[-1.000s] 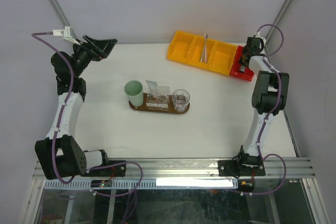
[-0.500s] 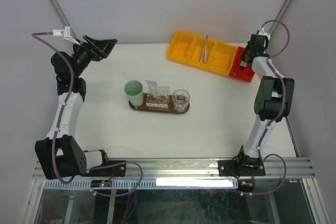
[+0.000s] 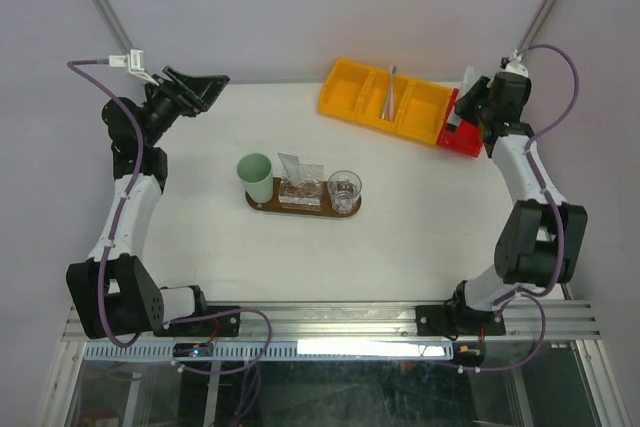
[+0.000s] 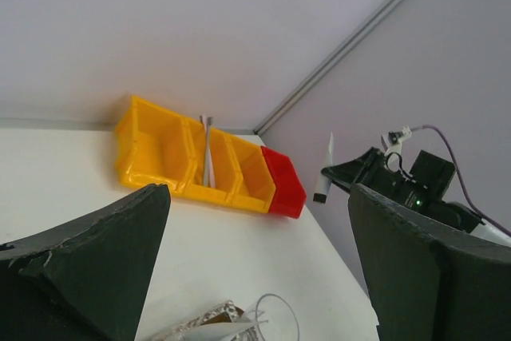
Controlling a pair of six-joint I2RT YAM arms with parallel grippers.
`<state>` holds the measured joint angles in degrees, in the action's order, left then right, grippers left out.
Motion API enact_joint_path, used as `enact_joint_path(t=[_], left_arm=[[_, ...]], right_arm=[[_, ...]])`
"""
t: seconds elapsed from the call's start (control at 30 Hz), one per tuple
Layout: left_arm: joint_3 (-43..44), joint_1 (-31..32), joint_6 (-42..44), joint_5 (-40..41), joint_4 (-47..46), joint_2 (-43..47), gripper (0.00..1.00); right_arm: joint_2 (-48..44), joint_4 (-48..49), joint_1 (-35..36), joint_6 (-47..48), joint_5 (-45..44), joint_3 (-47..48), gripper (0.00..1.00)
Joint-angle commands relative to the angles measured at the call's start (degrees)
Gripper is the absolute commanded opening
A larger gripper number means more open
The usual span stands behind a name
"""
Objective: Prepare toiletry sets of a toothbrush and toothpaste on the tray
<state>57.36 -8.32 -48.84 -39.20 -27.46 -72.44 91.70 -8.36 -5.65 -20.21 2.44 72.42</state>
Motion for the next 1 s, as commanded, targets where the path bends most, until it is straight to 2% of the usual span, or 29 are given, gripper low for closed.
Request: enact_joint_path(t=[0.0,0.17,0.3,0.5,0.67,0.77,0.87,0.97], left_arm=[[1.5,4.2,-0.8,-2.2,-2.2,-0.2,0.99],[2.9,11.3,0.3,-3.2,-0.8,0.0,0.97],[3.8,19.5,4.4,-2.1,1.8,1.6,0.95],[7.1,30.9,16.1,4.9,13.9,1.9,0.91],[11.6,39.6,28.8,18.6,27.4,0.1,0.87],[12.4,41.3,30.6,24.1,30.1,-0.6,0.87],[13.2,41.7,30.4,23.6,31.0,-1.9,0.86],[14.6,43.1,31.0,23.5,32.9,-3.6,0.8]], right_arm=[[-12.0,5.9,4.2,-7.6,11.5,-4.8,0.29],[-21.9,8.1,10.6,-15.5,17.8,-10.0,0.3],[-26.2,8.9,16.4,-21.2,18.8,-10.7,0.3],[-27.5,9.2,26.6,-26.5,9.2,-12.1,0.3],[-25.1,12.4,33.4,-29.5,0.1,-12.4,0.3],[-24.2,13.5,36.1,-31.1,-4.3,-12.3,0.3],[-23.3,14.3,38.6,-32.3,-7.7,-12.4,0.3],[-22.3,15.1,40.0,-33.1,-9.4,-12.4,0.3]])
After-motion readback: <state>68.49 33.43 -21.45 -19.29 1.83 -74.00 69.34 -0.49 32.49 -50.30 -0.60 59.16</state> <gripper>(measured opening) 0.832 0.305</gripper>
